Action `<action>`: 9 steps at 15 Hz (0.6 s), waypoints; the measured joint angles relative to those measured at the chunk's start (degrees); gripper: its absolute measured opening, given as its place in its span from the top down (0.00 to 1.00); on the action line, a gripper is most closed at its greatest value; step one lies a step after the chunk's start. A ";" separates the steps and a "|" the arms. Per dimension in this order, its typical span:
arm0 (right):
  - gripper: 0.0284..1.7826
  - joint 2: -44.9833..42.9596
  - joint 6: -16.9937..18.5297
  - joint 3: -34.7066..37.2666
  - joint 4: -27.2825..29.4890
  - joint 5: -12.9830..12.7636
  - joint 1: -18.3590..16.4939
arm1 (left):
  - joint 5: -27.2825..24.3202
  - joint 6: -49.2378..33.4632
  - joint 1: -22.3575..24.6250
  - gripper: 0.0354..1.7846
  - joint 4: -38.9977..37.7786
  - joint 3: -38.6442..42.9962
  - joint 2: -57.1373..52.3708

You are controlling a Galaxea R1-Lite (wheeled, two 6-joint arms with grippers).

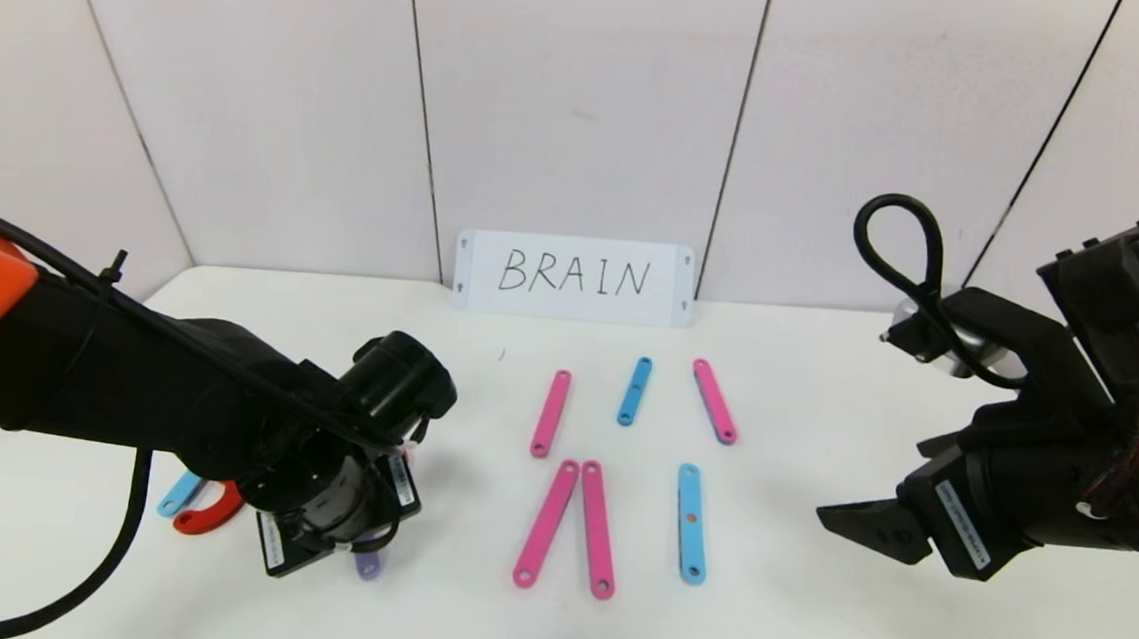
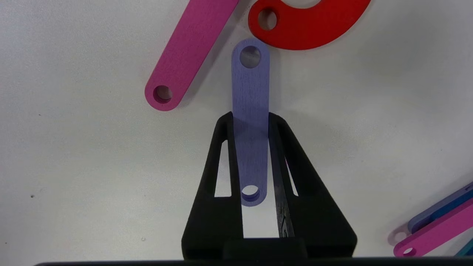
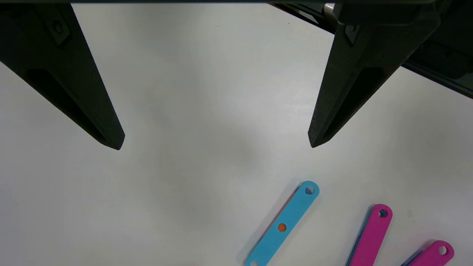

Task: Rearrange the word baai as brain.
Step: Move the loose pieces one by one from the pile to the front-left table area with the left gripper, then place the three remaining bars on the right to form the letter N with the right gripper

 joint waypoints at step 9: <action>0.02 0.02 0.00 0.05 0.00 0.09 0.04 | 0.05 0.45 -0.44 0.27 -0.04 -0.04 0.02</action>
